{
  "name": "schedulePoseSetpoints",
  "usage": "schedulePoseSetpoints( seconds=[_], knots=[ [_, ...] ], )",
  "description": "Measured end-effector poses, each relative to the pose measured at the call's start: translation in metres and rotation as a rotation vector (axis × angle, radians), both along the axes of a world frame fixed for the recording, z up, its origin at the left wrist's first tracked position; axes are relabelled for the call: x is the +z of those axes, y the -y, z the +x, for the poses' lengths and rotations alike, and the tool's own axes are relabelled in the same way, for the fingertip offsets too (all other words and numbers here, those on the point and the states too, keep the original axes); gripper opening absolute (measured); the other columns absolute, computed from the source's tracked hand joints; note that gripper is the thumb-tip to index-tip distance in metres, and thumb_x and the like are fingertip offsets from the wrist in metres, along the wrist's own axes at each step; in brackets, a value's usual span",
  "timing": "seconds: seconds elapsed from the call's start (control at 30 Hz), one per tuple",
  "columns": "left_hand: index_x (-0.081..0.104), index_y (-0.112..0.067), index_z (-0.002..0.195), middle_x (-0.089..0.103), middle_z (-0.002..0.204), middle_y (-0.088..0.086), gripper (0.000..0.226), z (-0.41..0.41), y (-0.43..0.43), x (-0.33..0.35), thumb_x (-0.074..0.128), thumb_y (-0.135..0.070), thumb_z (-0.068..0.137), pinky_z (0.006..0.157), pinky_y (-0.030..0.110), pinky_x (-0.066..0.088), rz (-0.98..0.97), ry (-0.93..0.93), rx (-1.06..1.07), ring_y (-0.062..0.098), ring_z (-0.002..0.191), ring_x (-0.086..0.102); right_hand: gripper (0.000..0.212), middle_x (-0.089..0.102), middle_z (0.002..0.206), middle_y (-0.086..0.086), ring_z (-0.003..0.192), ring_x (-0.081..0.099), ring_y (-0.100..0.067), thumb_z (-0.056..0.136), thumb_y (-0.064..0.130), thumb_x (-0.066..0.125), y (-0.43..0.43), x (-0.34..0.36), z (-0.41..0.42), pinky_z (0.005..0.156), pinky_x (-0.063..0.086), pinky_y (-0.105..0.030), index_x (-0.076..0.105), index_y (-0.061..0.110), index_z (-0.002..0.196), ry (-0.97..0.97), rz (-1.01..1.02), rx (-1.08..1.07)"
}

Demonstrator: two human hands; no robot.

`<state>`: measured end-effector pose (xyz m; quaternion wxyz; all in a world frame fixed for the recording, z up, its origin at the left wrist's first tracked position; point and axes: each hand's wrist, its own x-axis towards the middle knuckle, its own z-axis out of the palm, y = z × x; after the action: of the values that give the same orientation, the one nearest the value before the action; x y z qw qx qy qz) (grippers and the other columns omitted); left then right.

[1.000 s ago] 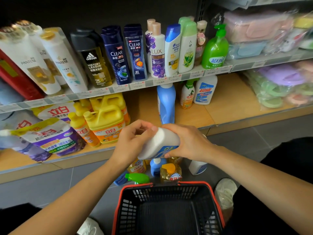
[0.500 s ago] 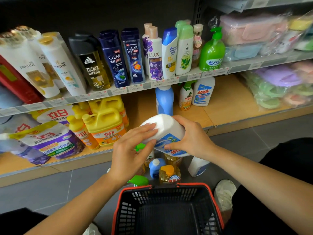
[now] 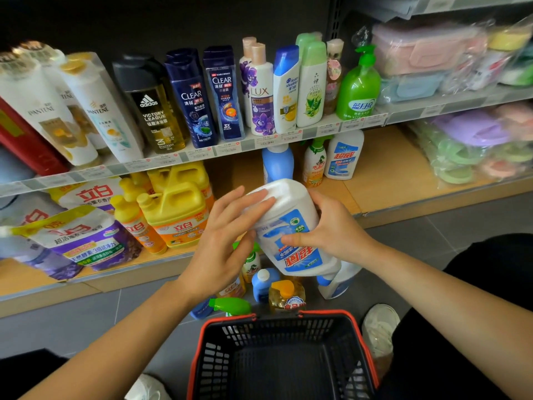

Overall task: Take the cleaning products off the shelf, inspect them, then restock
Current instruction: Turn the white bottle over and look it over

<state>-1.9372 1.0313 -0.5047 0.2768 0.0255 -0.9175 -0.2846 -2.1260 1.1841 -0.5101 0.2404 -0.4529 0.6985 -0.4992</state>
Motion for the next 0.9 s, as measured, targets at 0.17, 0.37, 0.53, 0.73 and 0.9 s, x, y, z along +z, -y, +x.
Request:
schedulePoseSetpoints(
  seconds=[0.17,0.37,0.53,0.73,0.9],
  knots=[
    [0.049,-0.017,0.148,0.045,0.155,-0.004,0.049,-0.003,0.005,0.005,0.059,-0.015,0.1,0.118,0.046,0.035,-0.011,0.048,-0.116,0.025,0.149,0.033,0.069,0.074,0.107,0.006,0.095,0.073,-0.01,0.066,0.03,0.093,-0.003,-0.002,0.001,0.079,0.063,-0.038,0.059,0.02,0.125,-0.008,0.028,0.025],
    [0.062,-0.012,0.135,0.055,0.143,0.002,0.04,-0.007,-0.002,-0.006,0.068,-0.01,0.096,0.101,0.043,0.054,0.275,-0.116,0.045,0.022,0.136,0.051,0.063,0.075,0.107,0.005,0.095,0.074,-0.014,0.067,0.026,0.092,-0.004,-0.002,-0.004,0.076,0.063,-0.039,0.06,0.021,0.12,0.126,-0.004,-0.032],
    [0.029,-0.034,0.156,0.05,0.149,-0.013,0.087,-0.011,-0.012,-0.032,0.078,-0.02,0.086,0.087,0.028,0.059,0.641,0.043,0.079,0.012,0.119,0.064,0.057,0.076,0.108,0.007,0.097,0.074,-0.017,0.063,0.03,0.089,-0.007,0.003,-0.007,0.07,0.062,-0.031,0.062,0.03,0.114,0.309,-0.104,-0.104],
    [0.062,-0.026,0.126,0.072,0.119,-0.014,0.045,-0.018,-0.027,-0.08,0.082,-0.024,0.085,0.093,0.036,0.055,0.837,0.436,0.072,0.005,0.114,0.065,0.055,0.076,0.112,-0.002,0.101,0.074,-0.025,0.068,0.017,0.089,-0.007,0.007,-0.012,0.073,0.063,-0.041,0.064,0.021,0.117,0.546,-0.264,-0.213],
    [0.053,-0.037,0.135,0.068,0.127,-0.016,0.05,-0.03,-0.038,-0.082,0.076,-0.034,0.09,0.088,0.03,0.06,1.111,0.548,-0.046,0.006,0.115,0.066,0.057,0.075,0.114,-0.003,0.104,0.073,-0.027,0.07,0.015,0.087,-0.008,0.006,-0.016,0.08,0.062,-0.05,0.061,0.022,0.12,0.62,-0.349,-0.298]
  ],
)
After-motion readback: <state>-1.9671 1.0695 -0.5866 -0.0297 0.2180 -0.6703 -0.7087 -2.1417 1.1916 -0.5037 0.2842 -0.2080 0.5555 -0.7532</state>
